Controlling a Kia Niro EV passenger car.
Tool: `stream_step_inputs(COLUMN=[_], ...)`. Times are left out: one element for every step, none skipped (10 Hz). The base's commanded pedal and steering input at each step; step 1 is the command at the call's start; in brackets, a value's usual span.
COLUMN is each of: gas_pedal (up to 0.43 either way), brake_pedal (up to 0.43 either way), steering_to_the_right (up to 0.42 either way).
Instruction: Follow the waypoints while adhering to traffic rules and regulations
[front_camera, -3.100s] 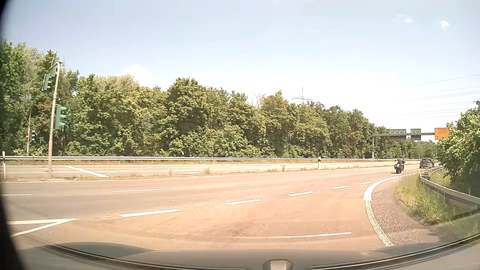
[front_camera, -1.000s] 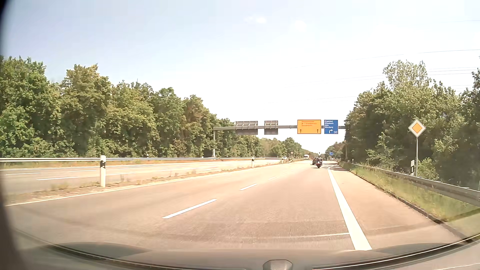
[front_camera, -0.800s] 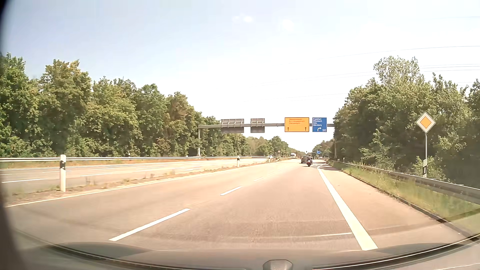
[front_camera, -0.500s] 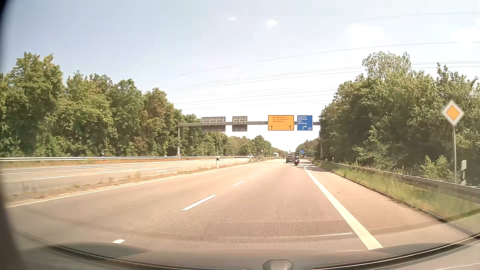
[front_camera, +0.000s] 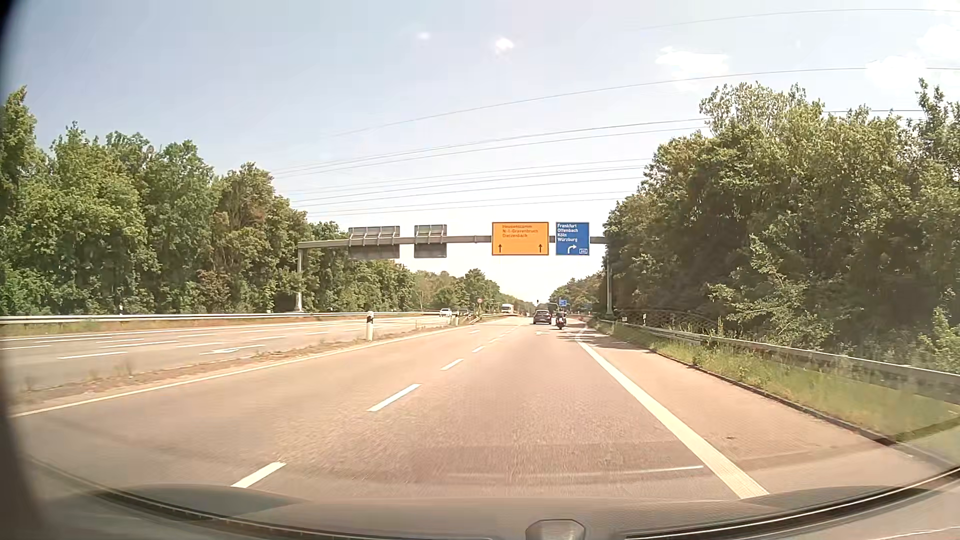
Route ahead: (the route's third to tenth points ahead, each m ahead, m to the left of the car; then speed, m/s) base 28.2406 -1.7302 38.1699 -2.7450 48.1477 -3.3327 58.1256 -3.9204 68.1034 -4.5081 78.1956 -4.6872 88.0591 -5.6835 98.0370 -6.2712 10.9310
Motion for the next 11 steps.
stream_step_inputs(gas_pedal=[0.311,0.311,0.311,0.311,0.311,0.311,0.311,0.311,0.311,0.311,0.311], brake_pedal=[0.018,0.018,0.018,0.018,0.024,0.024,0.018,0.018,0.024,0.018,0.018], steering_to_the_right=[0.034,0.029,0.026,0.023,0.019,0.014,0.008,0.006,0.006,0.006,0.006])
